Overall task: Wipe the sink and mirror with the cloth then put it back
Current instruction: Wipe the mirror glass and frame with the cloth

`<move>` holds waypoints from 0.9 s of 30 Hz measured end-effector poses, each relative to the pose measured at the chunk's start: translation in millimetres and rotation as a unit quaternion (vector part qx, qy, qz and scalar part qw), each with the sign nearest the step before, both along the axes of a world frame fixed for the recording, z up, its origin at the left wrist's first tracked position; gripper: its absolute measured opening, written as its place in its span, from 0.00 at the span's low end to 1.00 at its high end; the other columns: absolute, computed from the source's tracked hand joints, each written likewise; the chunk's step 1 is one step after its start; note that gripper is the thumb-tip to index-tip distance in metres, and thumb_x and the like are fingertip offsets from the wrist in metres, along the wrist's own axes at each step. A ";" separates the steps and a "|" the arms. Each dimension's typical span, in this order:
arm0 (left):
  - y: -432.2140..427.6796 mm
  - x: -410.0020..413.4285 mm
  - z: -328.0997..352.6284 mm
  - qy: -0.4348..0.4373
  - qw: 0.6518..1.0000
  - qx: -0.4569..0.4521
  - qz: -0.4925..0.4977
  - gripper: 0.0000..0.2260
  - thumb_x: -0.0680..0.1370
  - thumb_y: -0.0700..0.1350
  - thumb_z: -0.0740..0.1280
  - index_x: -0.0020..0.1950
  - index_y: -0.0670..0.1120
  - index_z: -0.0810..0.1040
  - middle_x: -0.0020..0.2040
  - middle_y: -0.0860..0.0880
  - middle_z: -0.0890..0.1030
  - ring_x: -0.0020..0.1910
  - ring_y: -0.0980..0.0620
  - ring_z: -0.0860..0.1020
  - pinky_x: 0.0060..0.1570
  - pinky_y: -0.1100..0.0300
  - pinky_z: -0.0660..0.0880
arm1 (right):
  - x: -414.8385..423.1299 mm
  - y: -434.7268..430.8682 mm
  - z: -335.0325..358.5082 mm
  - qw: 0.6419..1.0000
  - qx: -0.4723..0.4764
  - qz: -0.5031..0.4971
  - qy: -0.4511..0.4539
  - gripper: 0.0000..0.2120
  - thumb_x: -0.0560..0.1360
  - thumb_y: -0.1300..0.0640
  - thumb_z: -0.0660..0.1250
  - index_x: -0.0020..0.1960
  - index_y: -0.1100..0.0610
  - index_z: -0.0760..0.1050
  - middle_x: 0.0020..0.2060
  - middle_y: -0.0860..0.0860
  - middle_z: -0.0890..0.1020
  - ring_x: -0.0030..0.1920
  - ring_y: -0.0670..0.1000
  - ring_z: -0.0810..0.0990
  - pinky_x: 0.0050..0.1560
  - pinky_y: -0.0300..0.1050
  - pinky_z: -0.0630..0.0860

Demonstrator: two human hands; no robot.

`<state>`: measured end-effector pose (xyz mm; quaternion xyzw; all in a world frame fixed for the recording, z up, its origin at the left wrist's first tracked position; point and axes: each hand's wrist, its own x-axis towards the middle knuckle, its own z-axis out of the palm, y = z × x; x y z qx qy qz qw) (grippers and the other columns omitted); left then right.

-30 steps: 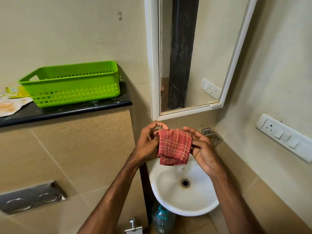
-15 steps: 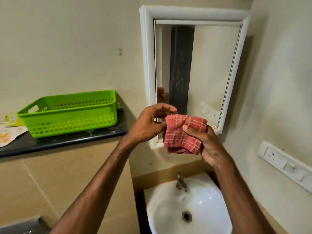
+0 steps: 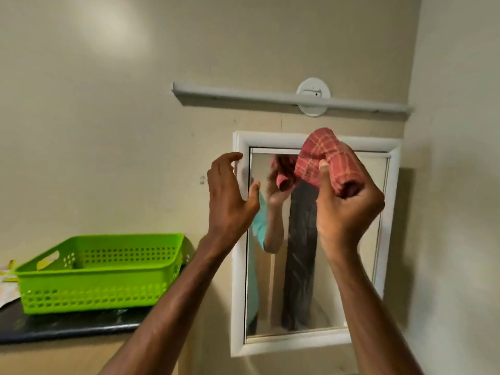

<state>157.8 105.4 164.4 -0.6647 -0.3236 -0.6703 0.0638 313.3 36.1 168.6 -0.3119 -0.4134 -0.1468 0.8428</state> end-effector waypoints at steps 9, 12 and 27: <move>33.9 -9.6 2.6 -0.019 1.000 0.004 -0.013 0.27 0.74 0.45 0.73 0.72 0.46 0.69 0.66 0.50 0.73 0.55 0.52 0.76 0.52 0.52 0.79 | -6.8 91.7 74.6 0.962 0.055 -0.184 -0.193 0.26 0.74 0.64 0.75 0.71 0.55 0.76 0.71 0.54 0.78 0.74 0.55 0.73 0.77 0.52 0.64; 39.0 -13.7 1.3 -0.011 1.000 0.012 -0.018 0.28 0.74 0.47 0.74 0.72 0.47 0.70 0.65 0.51 0.74 0.55 0.53 0.76 0.51 0.56 0.79 | -24.8 111.8 57.6 0.949 -0.071 -0.147 -0.269 0.31 0.74 0.59 0.69 0.77 0.52 0.70 0.78 0.54 0.70 0.80 0.56 0.63 0.82 0.62 0.52; 47.6 -43.8 15.9 -0.045 0.991 -0.035 -0.120 0.13 0.83 0.45 0.62 0.66 0.51 0.79 0.61 0.56 0.81 0.58 0.61 0.79 0.56 0.59 0.79 | -70.7 108.3 -20.3 0.908 -0.115 -0.097 -0.392 0.34 0.83 0.42 0.56 0.83 0.57 0.55 0.84 0.53 0.50 0.84 0.55 0.45 0.82 0.63 0.42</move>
